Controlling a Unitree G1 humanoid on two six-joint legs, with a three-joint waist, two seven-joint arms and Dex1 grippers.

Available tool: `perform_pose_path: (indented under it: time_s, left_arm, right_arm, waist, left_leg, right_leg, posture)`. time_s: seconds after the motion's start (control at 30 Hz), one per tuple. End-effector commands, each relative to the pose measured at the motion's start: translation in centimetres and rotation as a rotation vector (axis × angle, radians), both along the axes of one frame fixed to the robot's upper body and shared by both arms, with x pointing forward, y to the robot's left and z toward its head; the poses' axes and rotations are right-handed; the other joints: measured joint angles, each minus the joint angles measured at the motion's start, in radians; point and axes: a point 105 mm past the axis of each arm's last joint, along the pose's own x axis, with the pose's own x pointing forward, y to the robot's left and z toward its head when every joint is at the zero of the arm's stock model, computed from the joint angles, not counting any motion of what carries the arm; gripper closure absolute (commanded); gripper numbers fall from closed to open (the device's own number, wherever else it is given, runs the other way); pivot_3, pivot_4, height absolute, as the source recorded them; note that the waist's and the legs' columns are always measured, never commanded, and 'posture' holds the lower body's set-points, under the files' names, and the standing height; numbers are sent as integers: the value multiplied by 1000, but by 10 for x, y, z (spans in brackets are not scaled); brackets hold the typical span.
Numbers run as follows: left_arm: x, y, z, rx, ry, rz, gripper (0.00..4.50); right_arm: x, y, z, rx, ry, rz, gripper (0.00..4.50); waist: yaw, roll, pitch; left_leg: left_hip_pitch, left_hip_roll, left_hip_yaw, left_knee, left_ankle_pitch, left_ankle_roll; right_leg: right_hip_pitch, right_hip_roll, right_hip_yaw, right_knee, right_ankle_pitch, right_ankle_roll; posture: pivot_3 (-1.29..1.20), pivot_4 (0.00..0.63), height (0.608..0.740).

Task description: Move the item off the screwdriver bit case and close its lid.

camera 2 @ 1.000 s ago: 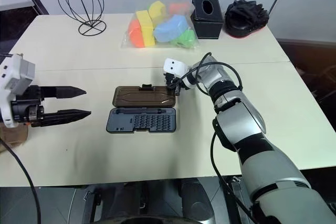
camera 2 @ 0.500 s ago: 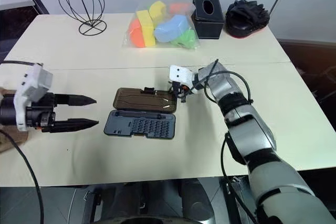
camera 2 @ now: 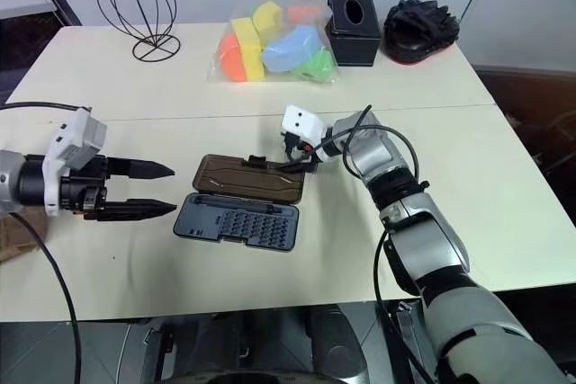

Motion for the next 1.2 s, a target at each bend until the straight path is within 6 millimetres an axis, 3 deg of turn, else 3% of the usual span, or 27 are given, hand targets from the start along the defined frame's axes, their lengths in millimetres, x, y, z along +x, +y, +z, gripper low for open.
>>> perform_pose_path:
  time_s: [0.03, 0.13, 0.23, 0.43, 0.57, 0.7, 0.93, 1.07, 1.2]
  left_arm:
    - [1, 0, 10, 9, -58, -3, 948]
    - [1, 1, 11, 11, -67, 6, 948]
    - [1, 2, 13, 12, -73, 14, 948]
    - [2, 4, 15, 14, -85, 26, 948]
    - [1, 4, 13, 18, -81, 25, 948]
    - [2, 3, 6, 26, -69, 20, 948]
    - [-8, -7, -12, 4, -3, -25, 948]
    - [-20, -9, -22, -1, 44, -58, 948]
    - [-30, -11, -41, -2, 87, -74, 2272]
  right_arm:
    - [-2, 4, 2, 38, 48, 14, 521]
    - [-5, 2, -7, 24, 78, 28, 1426]
    - [-10, 0, -15, -6, 90, 57, 2919]
    - [-11, -1, -25, -43, 93, 53, 2919]
    - [-16, -1, -33, -70, 96, 83, 4383]
    - [-26, -4, -41, -157, -11, 193, 4453]
    - [-57, 0, -15, -57, -176, 355, 4453]
    - [-66, -4, -13, -65, -231, 343, 4453]
    - [-63, -7, -14, -80, -276, 290, 4500]
  waist:
    - [2, 0, 0]
    - [1, 0, 0]
    - [0, 0, 0]
    - [0, 0, 0]
    - [-1, 0, 0]
    - [2, 0, -1]
    - [24, 0, 0]
    - [27, 0, 0]
    - [26, 0, 0]
  left_leg:
    - [0, 0, 0, 0, 0, 0]
    - [0, 0, 0, 0, 0, 0]
    - [0, 0, 0, 0, 0, 0]
    - [0, 0, 0, 0, 0, 0]
    - [1, 0, 0, 0, 0, 0]
    - [1, 0, 0, 0, 0, 0]
    - [1, 0, 0, 0, 0, 0]
    - [0, 0, 0, 0, 0, 0]
    - [1, 0, 0, 0, 0, 0]
  right_leg:
    - [0, 0, 0, 0, 0, 0]
    - [0, 0, 0, 0, 0, 0]
    - [0, 0, 0, 0, 0, 0]
    - [0, 0, 0, 0, 0, 0]
    - [1, 0, 0, 0, 0, 0]
    - [1, 0, 0, 0, 0, 0]
    - [2, 0, 0, -1, 0, 0]
    - [1, 0, 0, -1, 0, 0]
    - [1, 0, 0, -1, 0, 0]
  posture:
    - [0, 150, 737]
    - [0, 150, 737]
    - [0, 150, 737]
    - [0, 150, 737]
    - [0, 150, 737]
    - [0, 150, 737]
    - [0, 150, 737]
    - [0, 150, 737]
    - [0, 150, 737]
